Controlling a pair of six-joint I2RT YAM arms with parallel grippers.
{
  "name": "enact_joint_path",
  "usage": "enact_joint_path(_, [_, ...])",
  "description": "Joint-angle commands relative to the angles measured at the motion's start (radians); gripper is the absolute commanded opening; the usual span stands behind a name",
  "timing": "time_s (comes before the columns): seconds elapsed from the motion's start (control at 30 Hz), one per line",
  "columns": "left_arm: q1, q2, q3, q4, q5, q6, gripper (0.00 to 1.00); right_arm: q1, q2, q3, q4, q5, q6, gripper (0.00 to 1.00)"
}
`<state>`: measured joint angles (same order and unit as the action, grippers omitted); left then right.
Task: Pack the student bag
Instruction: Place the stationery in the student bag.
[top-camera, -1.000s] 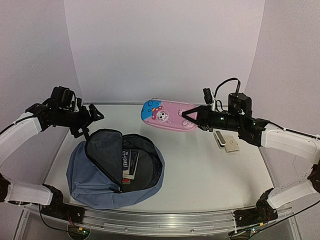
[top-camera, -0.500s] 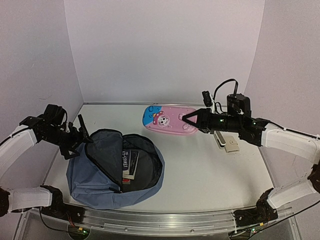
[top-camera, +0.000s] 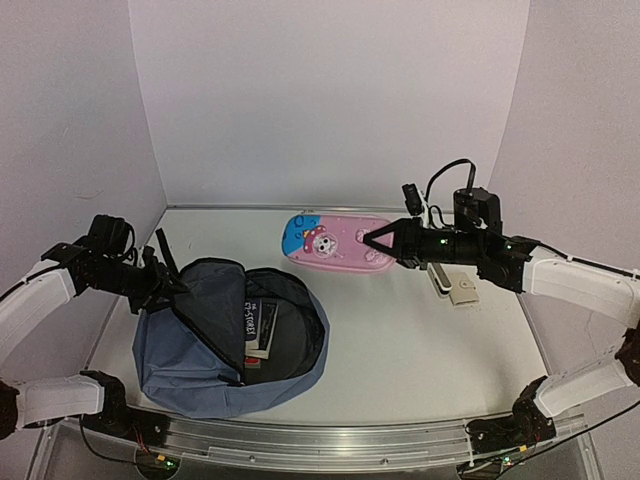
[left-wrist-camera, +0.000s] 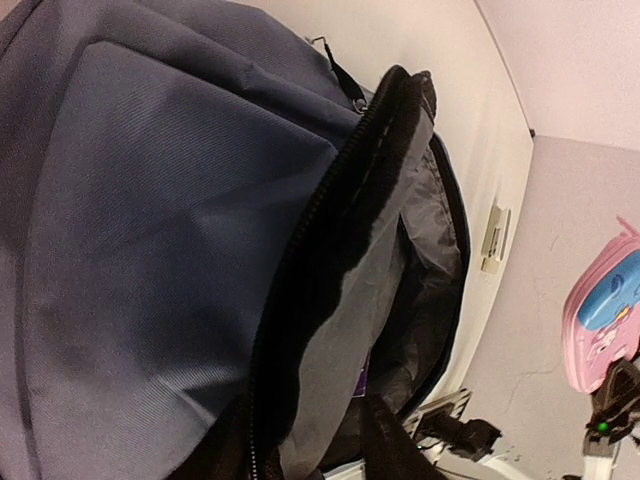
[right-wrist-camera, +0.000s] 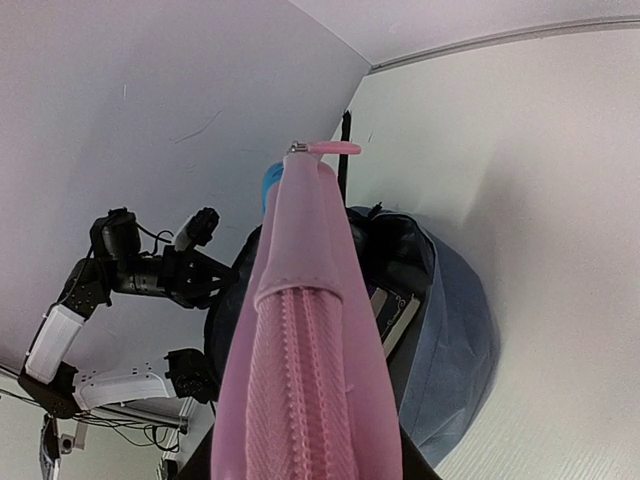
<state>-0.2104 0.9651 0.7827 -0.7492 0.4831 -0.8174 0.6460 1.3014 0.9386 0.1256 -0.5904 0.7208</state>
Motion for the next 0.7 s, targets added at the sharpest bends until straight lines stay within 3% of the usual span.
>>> enact_joint_path(0.0, [0.001,0.011,0.035,0.005,-0.006,0.048,0.19,0.016,0.004,0.016,0.051,-0.035,0.029,0.24])
enact_joint_path(0.07, [0.000,0.007,0.082,-0.053,-0.052,0.071,0.05,0.027,0.015,0.011,0.051,-0.039,0.041,0.24])
enact_joint_path(0.13, [0.001,-0.011,0.117,-0.073,-0.068,0.091,0.00,0.042,0.028,0.004,0.051,-0.037,0.047,0.24])
enact_joint_path(0.43, [0.001,-0.168,0.170,0.026,0.048,0.180,0.00,0.124,0.145,0.007,0.163,-0.027,0.173,0.23])
enact_joint_path(0.67, [0.001,-0.182,0.234,0.017,0.143,0.246,0.00,0.164,0.284,0.063,0.176,-0.005,0.222,0.22])
